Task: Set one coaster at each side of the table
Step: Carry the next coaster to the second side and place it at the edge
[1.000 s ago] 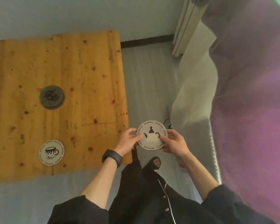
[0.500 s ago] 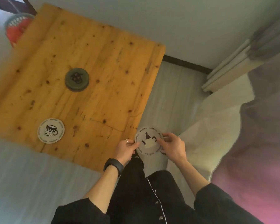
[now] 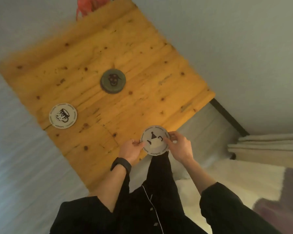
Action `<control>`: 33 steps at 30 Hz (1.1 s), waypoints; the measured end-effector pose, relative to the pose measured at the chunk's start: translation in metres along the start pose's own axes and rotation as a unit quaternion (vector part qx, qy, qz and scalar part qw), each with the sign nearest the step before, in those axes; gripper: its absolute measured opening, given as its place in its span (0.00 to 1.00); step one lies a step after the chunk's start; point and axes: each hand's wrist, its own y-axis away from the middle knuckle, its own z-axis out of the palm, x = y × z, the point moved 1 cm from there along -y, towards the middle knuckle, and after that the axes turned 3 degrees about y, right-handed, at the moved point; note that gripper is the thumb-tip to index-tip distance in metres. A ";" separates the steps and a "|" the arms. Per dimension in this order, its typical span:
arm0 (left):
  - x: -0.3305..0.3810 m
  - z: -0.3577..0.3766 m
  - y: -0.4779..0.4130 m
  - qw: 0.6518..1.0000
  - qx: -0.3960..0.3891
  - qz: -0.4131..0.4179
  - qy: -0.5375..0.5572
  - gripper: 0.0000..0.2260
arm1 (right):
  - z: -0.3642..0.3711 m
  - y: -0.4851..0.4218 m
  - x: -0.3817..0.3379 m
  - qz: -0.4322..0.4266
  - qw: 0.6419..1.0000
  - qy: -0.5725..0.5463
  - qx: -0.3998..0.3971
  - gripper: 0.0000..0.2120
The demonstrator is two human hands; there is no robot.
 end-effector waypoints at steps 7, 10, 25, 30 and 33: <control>0.042 0.045 -0.034 0.990 0.107 -0.082 0.029 0.17 | -0.028 -0.114 0.004 -0.101 0.980 0.106 -0.135 0.09; 0.054 0.067 -0.046 0.978 0.152 -0.128 0.068 0.16 | -0.027 -0.153 0.001 -0.127 0.962 0.160 -0.181 0.12; 0.050 0.091 -0.049 0.908 0.332 -0.228 0.115 0.14 | 0.004 -0.177 0.001 -0.202 0.926 0.228 -0.221 0.11; 0.026 0.092 -0.048 0.898 0.363 -0.220 0.116 0.12 | 0.022 -0.169 -0.004 -0.206 0.925 0.240 -0.212 0.09; 0.017 0.090 -0.049 0.904 0.364 -0.195 0.106 0.12 | 0.026 -0.169 -0.005 -0.192 0.926 0.253 -0.206 0.08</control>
